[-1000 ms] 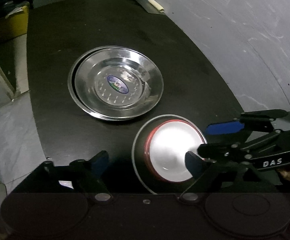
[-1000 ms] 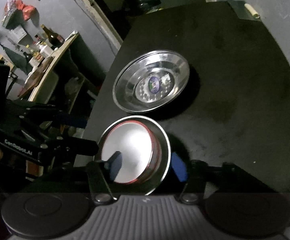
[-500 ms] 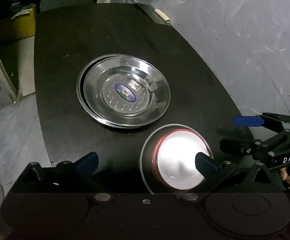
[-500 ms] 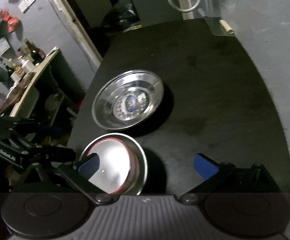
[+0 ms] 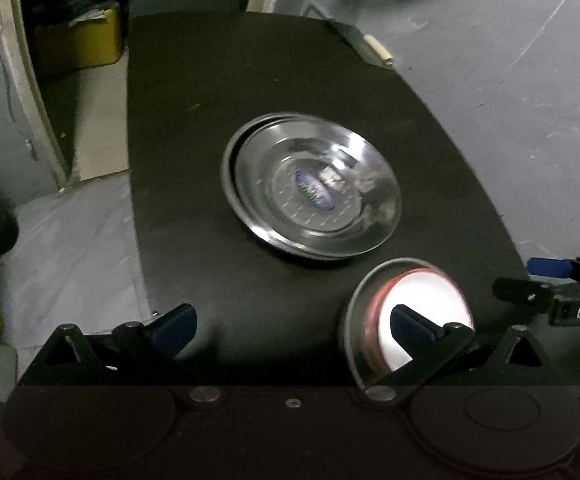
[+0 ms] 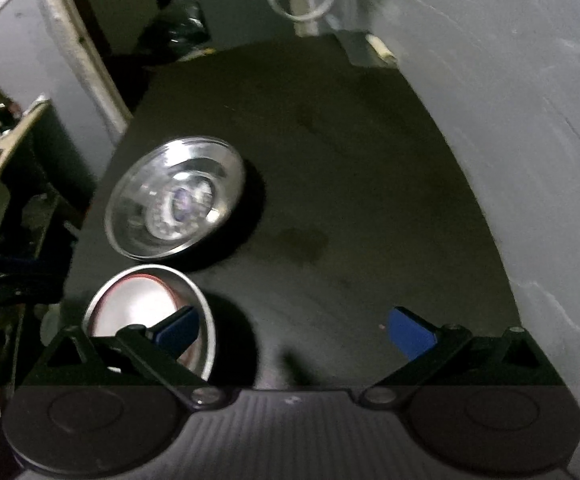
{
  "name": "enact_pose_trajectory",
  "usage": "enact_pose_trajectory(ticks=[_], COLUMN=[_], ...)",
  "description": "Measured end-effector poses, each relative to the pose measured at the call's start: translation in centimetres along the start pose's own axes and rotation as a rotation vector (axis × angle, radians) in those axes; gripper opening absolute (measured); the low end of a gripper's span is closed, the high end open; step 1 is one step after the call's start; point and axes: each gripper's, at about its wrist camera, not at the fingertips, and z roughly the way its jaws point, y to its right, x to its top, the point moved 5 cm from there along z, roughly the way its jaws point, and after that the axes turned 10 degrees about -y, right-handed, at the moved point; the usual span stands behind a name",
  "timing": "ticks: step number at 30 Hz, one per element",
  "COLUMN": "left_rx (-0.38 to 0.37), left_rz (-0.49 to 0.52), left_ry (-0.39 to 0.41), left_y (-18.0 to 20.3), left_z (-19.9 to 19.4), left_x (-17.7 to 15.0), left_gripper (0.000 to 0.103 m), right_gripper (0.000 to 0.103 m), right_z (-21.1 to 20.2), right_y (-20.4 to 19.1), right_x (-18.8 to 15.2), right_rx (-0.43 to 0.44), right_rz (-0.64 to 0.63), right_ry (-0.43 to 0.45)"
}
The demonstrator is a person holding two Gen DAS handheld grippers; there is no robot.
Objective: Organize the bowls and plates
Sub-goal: 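Move the left tool to the rim of the nested bowl stack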
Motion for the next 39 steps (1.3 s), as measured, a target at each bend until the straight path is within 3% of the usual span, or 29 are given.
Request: enact_pose_trajectory(ticks=[8,17,22,39], left_rx=[0.009,0.059,0.059,0.092], left_rz=[0.044,0.075,0.08,0.085], left_ry=[-0.053,-0.094,-0.11,-0.12], left_y=[0.3,0.9,1.4,1.3], left_z=[1.1,2.4,2.9,3.3], left_x=[-0.6,-0.7,-0.6,-0.4], left_gripper=[0.102,0.102,0.102,0.102], right_gripper=[0.103,0.103,0.103,0.103], right_z=[1.0,1.3,2.0,3.1], right_y=[0.1,-0.5,-0.6,-1.5], right_x=[-1.0,-1.1,-1.2,-1.4], right_rx=[0.018,0.028,-0.006,0.025], right_rz=[0.002,-0.031,-0.045,-0.112], right_ry=[-0.076,-0.096,-0.138,-0.188])
